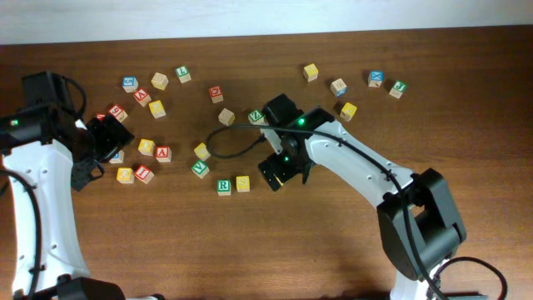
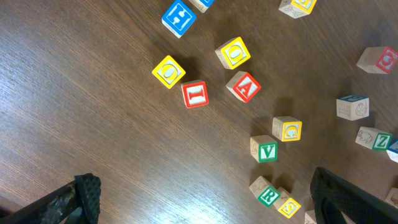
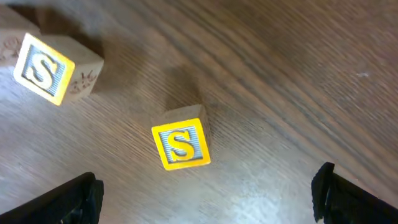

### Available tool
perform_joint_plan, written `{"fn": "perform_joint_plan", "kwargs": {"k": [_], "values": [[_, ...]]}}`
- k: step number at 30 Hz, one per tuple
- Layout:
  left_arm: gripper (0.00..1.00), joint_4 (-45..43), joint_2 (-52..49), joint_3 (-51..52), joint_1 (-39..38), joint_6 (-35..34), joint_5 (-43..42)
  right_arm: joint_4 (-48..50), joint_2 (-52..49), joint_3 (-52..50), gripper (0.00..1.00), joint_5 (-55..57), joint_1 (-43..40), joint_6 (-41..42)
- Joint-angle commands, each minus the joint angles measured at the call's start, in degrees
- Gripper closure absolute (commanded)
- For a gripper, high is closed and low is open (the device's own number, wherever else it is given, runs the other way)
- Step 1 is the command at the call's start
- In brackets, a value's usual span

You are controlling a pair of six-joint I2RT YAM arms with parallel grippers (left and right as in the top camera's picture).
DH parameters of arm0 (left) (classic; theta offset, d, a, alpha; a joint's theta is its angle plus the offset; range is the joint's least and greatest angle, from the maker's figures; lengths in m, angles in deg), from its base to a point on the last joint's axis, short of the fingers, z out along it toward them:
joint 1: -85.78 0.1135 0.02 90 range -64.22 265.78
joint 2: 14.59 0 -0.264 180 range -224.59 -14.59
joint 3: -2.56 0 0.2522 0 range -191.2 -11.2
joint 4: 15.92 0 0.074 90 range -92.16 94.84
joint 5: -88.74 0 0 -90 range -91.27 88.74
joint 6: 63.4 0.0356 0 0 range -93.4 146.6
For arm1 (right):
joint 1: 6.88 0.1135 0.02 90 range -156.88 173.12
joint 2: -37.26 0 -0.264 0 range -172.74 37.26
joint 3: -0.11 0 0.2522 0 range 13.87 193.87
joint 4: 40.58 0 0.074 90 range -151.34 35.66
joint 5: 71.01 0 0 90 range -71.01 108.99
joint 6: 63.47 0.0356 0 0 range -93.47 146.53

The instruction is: Spell out RSS

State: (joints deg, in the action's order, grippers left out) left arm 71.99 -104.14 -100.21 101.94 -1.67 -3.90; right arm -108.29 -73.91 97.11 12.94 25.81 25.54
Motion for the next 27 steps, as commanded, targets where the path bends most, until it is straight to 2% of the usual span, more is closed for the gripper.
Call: {"fn": "perform_joint_plan", "kwargs": {"k": [1, 4, 8, 15, 16, 19, 27], "values": [[0.01, -0.1, 0.4, 0.3, 0.1, 0.5, -0.2, 3.0, 0.1, -3.1, 0.0, -1.0, 0.7, -3.6], [0.01, -0.1, 0.4, 0.3, 0.1, 0.5, -0.2, 6.8, 0.1, -6.0, 0.01, -0.8, 0.7, -3.1], [0.01, -0.1, 0.4, 0.3, 0.1, 0.5, -0.2, 10.4, -0.2, -8.0, 0.14, -0.8, 0.7, -2.0], [0.01, -0.1, 0.4, 0.3, 0.1, 0.5, -0.2, 14.0, -3.6, -8.0, 0.23, -0.9, 0.7, 0.8], [0.01, -0.1, 0.4, 0.3, 0.1, 0.5, -0.2, 13.9, -4.1, -8.0, 0.29, -0.9, 0.7, 1.5], [0.01, -0.1, 0.4, 0.3, 0.1, 0.5, -0.2, 14.0, -4.2, -8.0, 0.37, -0.8, 0.7, 2.2], [0.01, -0.1, 0.4, 0.3, 0.1, 0.5, -0.2, 14.6, -4.2, -8.0, 0.58, 0.2, 0.7, 14.7]]}}
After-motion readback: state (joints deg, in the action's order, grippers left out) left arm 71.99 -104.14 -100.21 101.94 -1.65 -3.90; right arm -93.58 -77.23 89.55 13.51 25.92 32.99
